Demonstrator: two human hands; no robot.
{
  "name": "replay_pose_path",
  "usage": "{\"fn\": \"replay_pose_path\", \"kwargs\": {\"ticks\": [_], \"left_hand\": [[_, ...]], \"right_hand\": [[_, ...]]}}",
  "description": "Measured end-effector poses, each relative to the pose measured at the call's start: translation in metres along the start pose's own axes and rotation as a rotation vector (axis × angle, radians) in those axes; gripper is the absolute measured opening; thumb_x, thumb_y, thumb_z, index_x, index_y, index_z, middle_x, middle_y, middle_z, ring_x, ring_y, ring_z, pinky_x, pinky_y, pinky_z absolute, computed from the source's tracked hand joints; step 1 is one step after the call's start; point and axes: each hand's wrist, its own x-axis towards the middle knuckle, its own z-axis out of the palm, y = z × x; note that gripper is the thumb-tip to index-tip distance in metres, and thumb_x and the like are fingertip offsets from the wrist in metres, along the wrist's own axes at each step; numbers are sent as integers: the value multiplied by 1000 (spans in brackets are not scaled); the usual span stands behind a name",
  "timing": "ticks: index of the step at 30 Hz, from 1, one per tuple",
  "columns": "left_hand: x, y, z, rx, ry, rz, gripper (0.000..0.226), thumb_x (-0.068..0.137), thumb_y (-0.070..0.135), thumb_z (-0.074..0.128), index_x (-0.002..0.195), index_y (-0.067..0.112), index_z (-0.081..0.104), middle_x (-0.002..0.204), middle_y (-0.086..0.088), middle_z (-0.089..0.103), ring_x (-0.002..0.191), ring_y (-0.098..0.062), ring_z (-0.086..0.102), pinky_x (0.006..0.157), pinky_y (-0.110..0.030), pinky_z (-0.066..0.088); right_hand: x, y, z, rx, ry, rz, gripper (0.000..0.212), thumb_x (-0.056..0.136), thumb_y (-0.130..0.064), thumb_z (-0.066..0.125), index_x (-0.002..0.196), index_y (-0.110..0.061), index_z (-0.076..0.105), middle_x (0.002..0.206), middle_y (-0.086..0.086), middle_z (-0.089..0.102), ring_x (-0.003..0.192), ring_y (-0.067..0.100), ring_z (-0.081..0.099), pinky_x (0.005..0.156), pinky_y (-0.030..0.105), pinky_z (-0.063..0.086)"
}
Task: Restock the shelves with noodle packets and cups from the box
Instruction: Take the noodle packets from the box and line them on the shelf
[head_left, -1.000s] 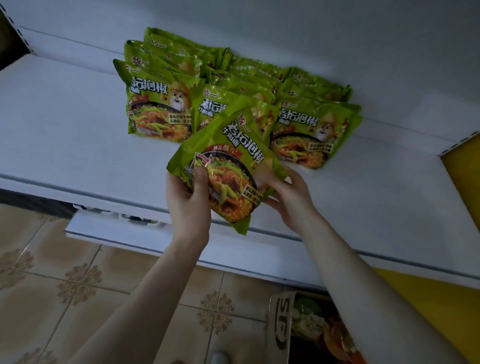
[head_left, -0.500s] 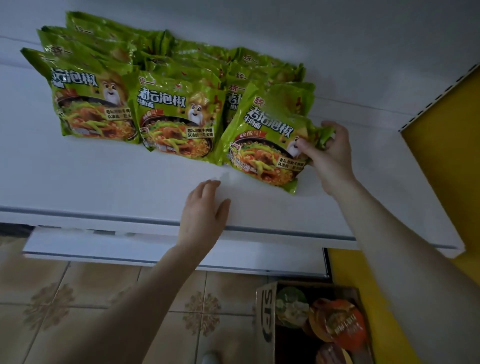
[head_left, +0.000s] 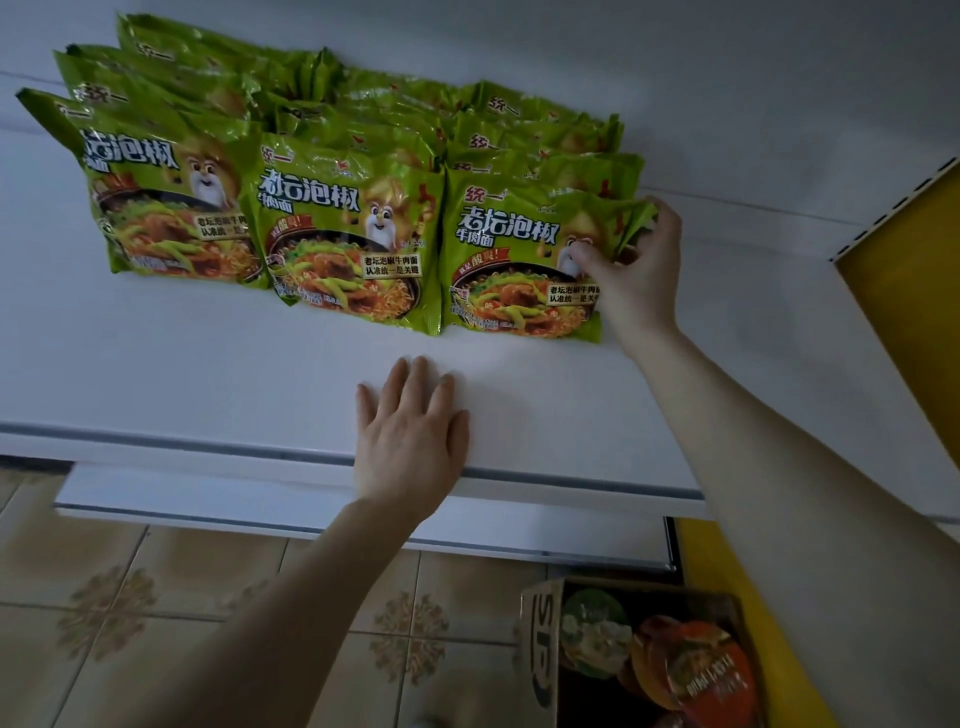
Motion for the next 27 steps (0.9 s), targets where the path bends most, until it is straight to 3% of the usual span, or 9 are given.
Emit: {"fn": "replay_pose_path", "kwargs": {"ticks": [5,8,12,19,22,27], "left_hand": [[0,0,1,6,-4,5,48,89,35,31,113,7,61,124,-21,58,120,-40,51,92,-62,37],[0,0,1,12,-1,10,48,90,35,30,115,7,60,125,-21,57,121,-39,50,93,-62,37],[0,-1,1,14,-6,3,49,89,35,30,115,7,60,126,-21,57,121,-39,49,94,-62,37],[0,-1,5,32,11,0,49,90,36,30,116,7,59,127,-21,56,122,-39,48,95,-62,35],[0,-2,5,43,6,8,50,90,35,29,116,6,59,127,-22,55,122,-40,48,95,-62,36],[0,-3,4,47,-35,30,56,90,39,21,123,7,54,135,-21,48,129,-39,39,100,-61,29]], "right_hand": [[-12,14,-3,11,-19,55,64,67,-19,80,120,-4,46,113,2,59,94,6,61,77,15,49],[-24,24,-3,-54,-82,86,66,67,-12,80,121,-5,43,111,-3,56,88,-3,56,70,6,45],[-33,29,4,-170,-113,85,64,70,-14,78,121,-6,41,119,5,56,99,12,54,75,17,42],[-33,28,9,-209,-85,95,62,73,-16,76,123,-4,40,121,7,57,106,18,57,72,11,38],[-36,26,7,-238,-97,123,62,74,-21,75,124,-6,40,122,7,57,110,20,57,78,19,41],[-47,19,-9,-571,-189,81,52,84,-29,65,121,0,44,124,16,50,119,29,45,83,28,37]]}}
